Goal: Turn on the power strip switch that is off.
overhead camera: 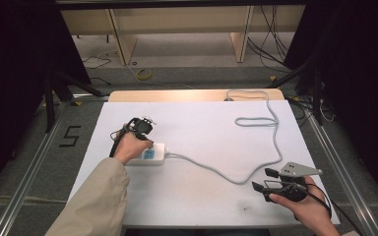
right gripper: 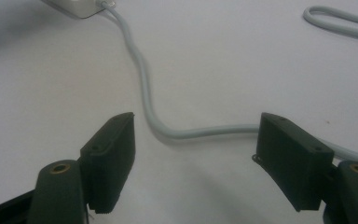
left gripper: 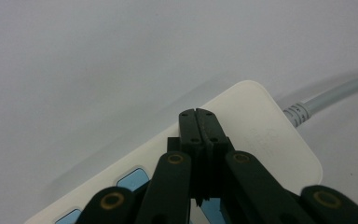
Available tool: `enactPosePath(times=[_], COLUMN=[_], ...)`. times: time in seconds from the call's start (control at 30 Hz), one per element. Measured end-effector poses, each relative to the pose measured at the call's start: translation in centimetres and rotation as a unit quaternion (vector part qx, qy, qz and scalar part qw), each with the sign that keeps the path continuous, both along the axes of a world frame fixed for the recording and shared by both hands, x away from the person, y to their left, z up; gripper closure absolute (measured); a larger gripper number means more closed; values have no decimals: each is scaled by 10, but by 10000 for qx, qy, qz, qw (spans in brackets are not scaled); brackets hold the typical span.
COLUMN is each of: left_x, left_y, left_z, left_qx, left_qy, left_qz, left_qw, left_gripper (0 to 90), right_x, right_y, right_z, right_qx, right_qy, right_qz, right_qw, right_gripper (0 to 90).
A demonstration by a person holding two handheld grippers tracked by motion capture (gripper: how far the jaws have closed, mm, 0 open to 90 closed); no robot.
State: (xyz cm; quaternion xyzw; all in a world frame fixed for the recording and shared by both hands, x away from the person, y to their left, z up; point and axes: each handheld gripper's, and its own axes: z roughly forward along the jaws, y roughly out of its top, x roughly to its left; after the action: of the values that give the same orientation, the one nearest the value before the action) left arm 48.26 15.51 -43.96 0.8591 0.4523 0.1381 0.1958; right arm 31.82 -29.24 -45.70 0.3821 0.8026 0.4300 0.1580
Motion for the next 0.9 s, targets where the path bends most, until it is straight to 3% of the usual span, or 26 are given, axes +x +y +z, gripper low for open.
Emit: enactPosePath(times=[0.23,0.9], left_x=[1,5], left_y=[-4,-7], left_z=[1,2], left_qx=[171,259], left_qy=[57,177], left_qz=[-37,-12], left_qw=[9998,9995], left_gripper=[899,899], right_x=[-1,-1], right_y=[0,0], right_z=[0,0], right_qx=[-15,-8], right_qy=[6,13], right_qz=[-1,13], right_qw=[10000,10000], right_gripper=[287,287])
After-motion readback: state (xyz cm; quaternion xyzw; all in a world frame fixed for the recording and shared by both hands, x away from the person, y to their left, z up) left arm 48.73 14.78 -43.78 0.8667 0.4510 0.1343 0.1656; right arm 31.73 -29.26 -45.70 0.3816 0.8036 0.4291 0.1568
